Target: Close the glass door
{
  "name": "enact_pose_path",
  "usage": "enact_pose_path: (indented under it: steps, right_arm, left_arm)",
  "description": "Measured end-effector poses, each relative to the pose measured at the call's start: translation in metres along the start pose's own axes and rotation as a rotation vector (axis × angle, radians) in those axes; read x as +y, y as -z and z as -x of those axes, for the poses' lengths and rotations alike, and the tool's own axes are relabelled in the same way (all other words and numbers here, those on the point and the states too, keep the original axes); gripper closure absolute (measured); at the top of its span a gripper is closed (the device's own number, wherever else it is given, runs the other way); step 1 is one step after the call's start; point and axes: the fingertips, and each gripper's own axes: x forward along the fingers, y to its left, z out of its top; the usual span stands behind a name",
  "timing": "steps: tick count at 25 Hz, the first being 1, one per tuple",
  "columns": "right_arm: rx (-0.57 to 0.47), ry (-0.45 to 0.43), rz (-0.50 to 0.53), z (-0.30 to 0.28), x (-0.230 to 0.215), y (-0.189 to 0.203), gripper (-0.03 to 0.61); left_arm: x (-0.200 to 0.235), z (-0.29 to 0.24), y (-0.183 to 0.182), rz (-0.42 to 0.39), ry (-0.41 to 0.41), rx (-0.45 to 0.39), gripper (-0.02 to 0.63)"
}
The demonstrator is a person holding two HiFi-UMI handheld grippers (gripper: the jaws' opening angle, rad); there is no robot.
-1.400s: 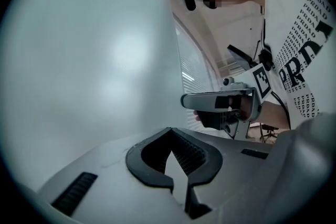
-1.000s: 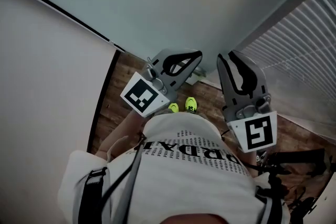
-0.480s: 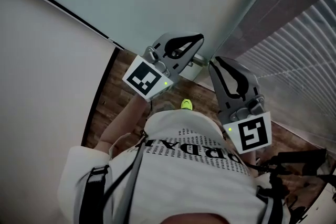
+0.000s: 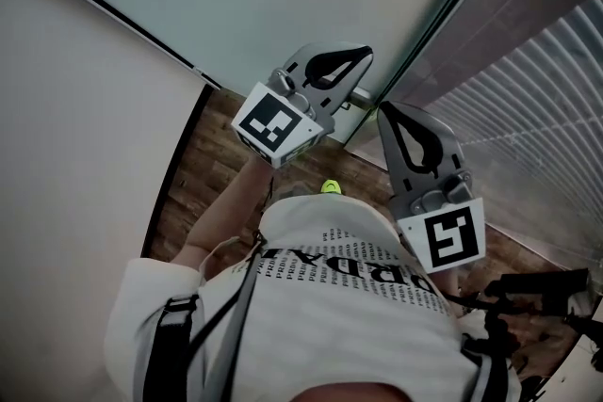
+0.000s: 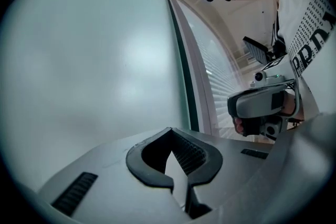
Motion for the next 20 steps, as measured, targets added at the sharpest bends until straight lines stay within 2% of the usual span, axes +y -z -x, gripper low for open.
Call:
enact_pose_path:
  steps: [10, 20]
  right_arm:
    - [0.000, 0.001, -0.017, -0.001, -0.004, 0.000, 0.581]
    - [0.004, -0.002, -0.022, -0.003, -0.004, 0.002, 0.581]
  left_arm:
    - [-0.005, 0.001, -0.005, -0.003, -0.008, -0.001, 0.615]
    - [-0.019, 0.019, -0.011, 0.036, -0.024, 0.004, 0.615]
